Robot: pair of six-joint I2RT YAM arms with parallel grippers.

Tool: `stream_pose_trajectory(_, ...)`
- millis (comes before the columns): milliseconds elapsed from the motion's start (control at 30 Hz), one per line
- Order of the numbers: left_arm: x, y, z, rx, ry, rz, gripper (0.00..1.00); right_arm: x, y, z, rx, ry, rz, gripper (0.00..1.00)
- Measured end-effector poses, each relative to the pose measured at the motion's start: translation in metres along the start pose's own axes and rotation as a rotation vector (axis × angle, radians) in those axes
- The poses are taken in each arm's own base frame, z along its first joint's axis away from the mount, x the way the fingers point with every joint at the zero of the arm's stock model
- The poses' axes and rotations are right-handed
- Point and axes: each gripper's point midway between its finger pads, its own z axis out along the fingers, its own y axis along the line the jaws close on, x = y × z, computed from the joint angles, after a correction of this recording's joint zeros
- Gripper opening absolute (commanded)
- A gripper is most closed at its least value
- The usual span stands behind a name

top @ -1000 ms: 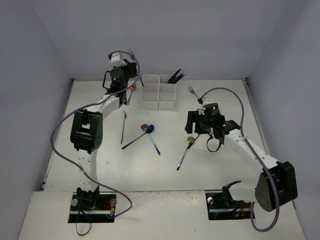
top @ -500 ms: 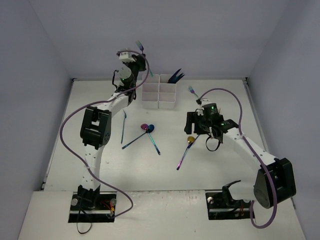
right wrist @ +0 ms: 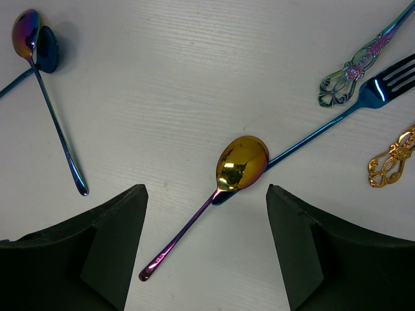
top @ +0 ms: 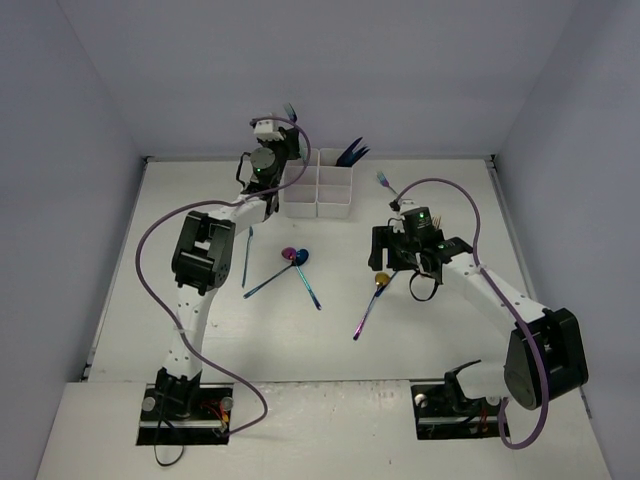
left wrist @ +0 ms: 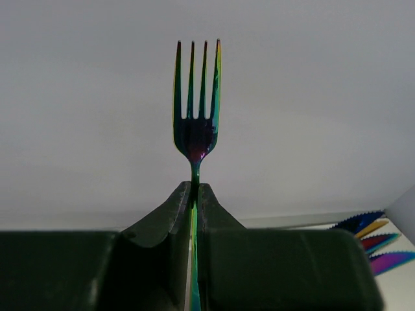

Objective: Sort the eating utensils into containers

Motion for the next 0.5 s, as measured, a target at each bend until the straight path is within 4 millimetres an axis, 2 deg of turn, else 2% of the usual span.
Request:
stream_pose_trajectory(67,0.008,-0.002,-0.003,0.001,0.017,0.008,0.07,0.0,0.0,0.0,0.0,0.002,0.0,0.71)
stream_pose_trajectory(300,0.046,-0.003,-0.02,-0.038,0.093,0.029,0.1,0.001,0.0,0.001,0.001,0.005,0.0,0.71)
stream_pose_trajectory(433,0.068,0.003,-0.035,-0.088,0.16,0.059,0.31,0.002,-0.001,0.001,0.002,0.007,0.001,0.71)
stream_pose_trajectory(500,0.072,0.007,-0.043,-0.117,0.185,0.075,0.44,0.003,-0.001,0.001,0.002,0.009,0.001,0.71)
